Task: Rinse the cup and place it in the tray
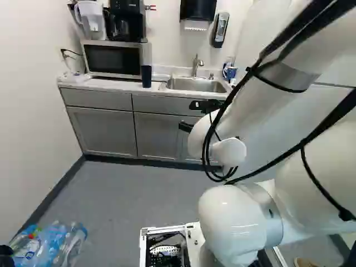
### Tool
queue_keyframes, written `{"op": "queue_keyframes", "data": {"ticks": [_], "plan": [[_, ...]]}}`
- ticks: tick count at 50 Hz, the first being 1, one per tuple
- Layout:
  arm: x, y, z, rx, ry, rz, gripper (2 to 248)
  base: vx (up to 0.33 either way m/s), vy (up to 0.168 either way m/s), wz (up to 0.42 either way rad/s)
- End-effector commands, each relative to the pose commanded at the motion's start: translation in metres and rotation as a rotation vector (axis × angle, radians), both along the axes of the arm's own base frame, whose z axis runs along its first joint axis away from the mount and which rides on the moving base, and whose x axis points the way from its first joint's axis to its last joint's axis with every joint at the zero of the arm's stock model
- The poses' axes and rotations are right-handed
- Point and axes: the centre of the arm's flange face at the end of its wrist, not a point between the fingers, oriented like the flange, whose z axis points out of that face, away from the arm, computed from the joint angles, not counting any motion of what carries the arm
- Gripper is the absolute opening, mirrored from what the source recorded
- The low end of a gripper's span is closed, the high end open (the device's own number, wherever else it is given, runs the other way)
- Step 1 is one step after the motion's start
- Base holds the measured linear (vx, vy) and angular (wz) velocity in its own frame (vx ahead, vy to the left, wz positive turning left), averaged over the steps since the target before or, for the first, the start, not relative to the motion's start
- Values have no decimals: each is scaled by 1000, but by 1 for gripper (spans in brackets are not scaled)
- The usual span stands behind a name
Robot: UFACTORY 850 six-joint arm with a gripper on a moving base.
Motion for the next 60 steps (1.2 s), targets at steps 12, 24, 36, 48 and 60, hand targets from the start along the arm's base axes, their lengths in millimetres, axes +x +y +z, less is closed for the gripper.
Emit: {"op": "queue_keyframes", "data": {"ticks": [12,24,36,48,60], "plan": [[0,0,0,0,0,0,247,0,0,0],[0,0,3,0,-12,0,247,0,0,0],[15,-3,15,0,-39,-12,247,0,0,0],[34,-8,28,-1,-66,-27,247,0,0,0],[53,-13,42,-2,-92,-41,247,0,0,0]]}}
